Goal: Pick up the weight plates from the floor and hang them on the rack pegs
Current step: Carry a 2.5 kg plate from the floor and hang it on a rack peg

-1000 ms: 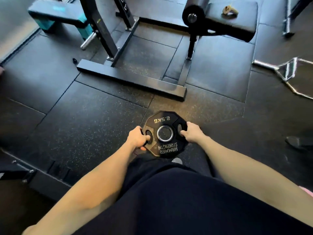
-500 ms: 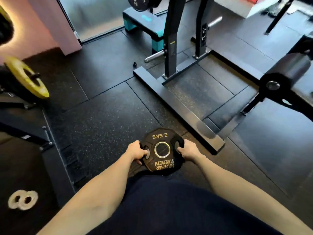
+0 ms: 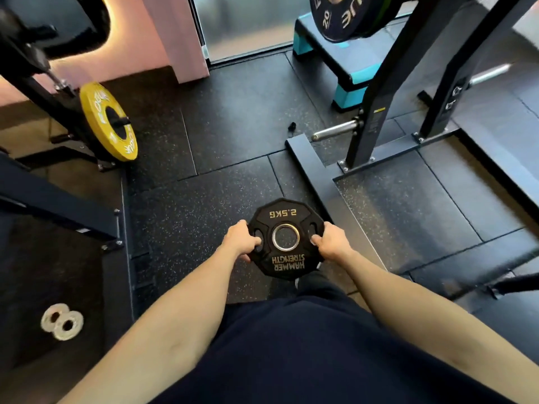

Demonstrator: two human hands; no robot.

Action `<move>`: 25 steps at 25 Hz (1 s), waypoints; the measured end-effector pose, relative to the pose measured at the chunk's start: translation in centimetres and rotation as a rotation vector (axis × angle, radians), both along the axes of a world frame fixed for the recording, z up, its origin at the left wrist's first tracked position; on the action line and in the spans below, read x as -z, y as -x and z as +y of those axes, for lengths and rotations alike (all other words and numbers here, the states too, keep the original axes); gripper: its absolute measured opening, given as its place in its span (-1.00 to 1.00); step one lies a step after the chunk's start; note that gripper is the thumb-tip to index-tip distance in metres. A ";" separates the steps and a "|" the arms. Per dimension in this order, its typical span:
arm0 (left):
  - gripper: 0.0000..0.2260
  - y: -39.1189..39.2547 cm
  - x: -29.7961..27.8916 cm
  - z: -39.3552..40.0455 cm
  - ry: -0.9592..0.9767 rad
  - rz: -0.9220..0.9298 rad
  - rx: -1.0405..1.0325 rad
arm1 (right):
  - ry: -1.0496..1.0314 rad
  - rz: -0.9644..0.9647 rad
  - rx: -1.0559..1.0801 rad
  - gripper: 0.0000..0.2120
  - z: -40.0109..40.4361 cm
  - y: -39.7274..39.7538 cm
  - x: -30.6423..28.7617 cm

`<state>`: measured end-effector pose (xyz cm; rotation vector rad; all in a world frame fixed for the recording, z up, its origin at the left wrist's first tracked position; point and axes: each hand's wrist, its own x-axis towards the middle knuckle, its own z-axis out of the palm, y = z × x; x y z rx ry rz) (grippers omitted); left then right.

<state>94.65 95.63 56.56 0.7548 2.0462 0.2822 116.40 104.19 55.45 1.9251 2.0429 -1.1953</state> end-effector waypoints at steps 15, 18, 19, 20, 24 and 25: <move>-0.71 12.9 -1.3 31.7 -0.041 -0.004 -0.336 | -0.024 0.024 -0.404 -0.70 39.0 17.0 -0.9; -0.72 17.2 -1.0 36.4 -0.057 -0.002 -0.375 | -0.049 0.036 -0.450 -0.71 44.3 21.9 -0.8; -0.71 18.6 -0.9 37.8 -0.062 0.004 -0.374 | -0.049 0.034 -0.464 -0.69 45.7 23.5 -0.8; -0.70 20.5 -0.5 39.5 -0.068 0.013 -0.374 | -0.051 0.029 -0.475 -0.69 47.5 25.4 -0.5; -0.68 30.2 1.4 47.4 -0.062 -0.032 -0.363 | -0.071 -0.010 -0.440 -0.70 54.8 34.6 1.2; -0.67 33.1 2.2 49.7 -0.051 -0.029 -0.336 | -0.075 -0.027 -0.446 -0.70 56.8 37.3 1.7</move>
